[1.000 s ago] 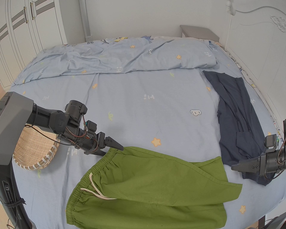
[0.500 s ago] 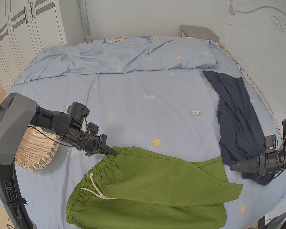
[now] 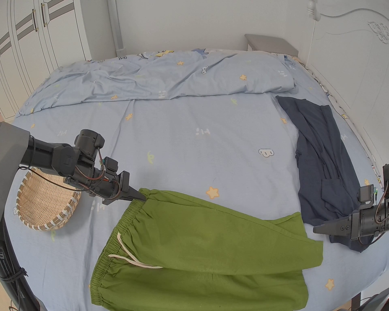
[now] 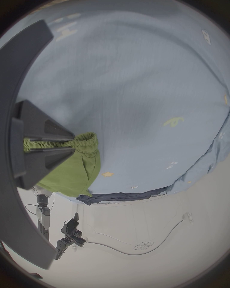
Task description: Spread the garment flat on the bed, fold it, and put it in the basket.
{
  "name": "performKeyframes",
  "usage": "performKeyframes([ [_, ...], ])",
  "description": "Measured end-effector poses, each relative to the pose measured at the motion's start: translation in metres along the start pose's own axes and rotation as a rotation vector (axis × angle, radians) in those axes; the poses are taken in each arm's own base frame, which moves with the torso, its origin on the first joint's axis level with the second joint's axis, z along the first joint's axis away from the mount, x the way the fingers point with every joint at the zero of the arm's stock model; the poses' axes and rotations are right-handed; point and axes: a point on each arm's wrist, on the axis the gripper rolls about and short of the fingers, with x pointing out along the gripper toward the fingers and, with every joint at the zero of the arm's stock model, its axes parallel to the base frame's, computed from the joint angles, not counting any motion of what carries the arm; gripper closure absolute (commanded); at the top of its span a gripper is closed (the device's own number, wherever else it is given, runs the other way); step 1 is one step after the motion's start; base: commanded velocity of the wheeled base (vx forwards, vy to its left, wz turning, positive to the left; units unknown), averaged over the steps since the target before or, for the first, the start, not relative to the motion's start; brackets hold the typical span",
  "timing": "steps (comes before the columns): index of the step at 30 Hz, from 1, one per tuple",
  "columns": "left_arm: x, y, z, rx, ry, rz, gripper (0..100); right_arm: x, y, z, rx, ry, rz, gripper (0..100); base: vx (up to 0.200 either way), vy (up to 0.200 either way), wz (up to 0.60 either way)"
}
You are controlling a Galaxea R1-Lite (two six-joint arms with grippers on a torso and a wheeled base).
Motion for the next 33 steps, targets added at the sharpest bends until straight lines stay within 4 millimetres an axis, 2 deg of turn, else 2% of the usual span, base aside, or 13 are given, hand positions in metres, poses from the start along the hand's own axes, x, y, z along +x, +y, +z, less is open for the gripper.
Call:
performKeyframes([
  [9, -0.008, -0.001, -0.001, 0.001, -0.013, 0.003, 100, 0.002, -0.024, -0.023, 0.136, 0.051, -0.065, 0, 0.0, 0.0, 0.0],
  [22, -0.006, -0.003, -0.003, 0.011, -0.01, -0.001, 100, 0.025, -0.071, -0.057, 0.281, 0.09, -0.127, 0, 0.0, 0.0, 0.0],
  [33, -0.008, -0.004, -0.004, 0.015, -0.011, -0.003, 100, 0.033, -0.082, -0.062, 0.312, 0.108, -0.127, 0, 0.0, 0.0, 0.0],
])
